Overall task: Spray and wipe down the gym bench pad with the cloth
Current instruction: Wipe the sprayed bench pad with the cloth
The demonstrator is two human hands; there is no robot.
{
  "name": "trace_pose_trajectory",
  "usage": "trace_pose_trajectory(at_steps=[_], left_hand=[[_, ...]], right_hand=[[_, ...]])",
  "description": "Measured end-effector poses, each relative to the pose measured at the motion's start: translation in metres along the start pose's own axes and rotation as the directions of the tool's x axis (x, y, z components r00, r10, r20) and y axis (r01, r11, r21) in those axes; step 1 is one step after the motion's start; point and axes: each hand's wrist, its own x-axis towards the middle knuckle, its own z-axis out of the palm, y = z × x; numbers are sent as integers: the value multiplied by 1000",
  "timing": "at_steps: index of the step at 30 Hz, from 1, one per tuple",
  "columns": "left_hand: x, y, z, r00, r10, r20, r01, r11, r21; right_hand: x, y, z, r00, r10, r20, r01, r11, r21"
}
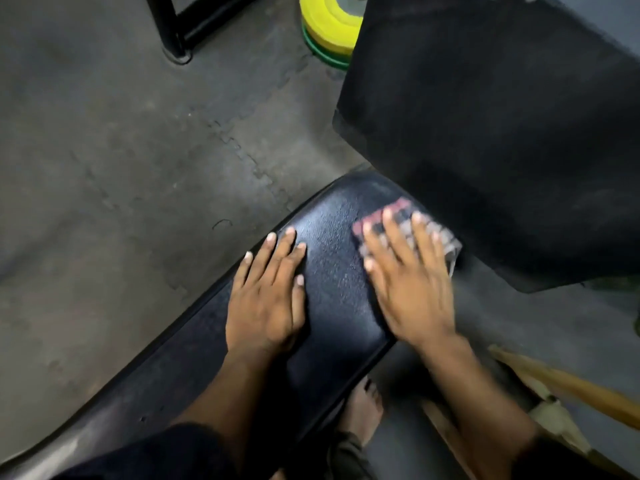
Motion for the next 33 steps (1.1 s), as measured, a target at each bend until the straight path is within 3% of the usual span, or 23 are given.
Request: trace_pose_trajectory(at_steps=[2,5,10,14,16,19,21,24,28,30,33], left_hand=[[1,1,-1,1000,7,-1,-7,1000,-15],[-2,-2,-3,1000,1,-2,-1,997,-81],[-11,-9,-12,999,-48,-19,41,959,-279],[-43,-11,-17,998,-64,7,64,970,-237],[-64,-13,-17,997,-78,24,81,971,-225],[-98,-21,-16,996,-73,46,82,965,-248],[-121,-28,-18,996,-83,40,91,951,-297],[-160,-41,-26,989,-145,29,147,945,-293],[-181,-71,-41,967,-253,-34,240,947,-215],[-181,-87,-43,956,-285,-70,274,952,-133],[-184,-96,-34,960,-267,-89,268,963,2]], right_hand=[[41,-16,-6,998,52,-42,-50,998,48],[54,-54,-6,999,-40,-20,41,997,58],[-61,-86,25,981,-193,-19,194,981,12],[-122,-53,30,958,-285,38,287,956,-64],[-103,-40,19,976,-212,51,213,977,-28],[-42,-52,5,998,25,-60,-18,994,105],[-5,-76,0,997,63,-53,-55,990,131],[-5,-134,8,992,-129,-10,129,987,96],[-99,-180,39,904,-427,28,426,904,37],[-140,-169,51,874,-485,45,484,875,34],[-150,-132,46,890,-453,40,454,890,-28]])
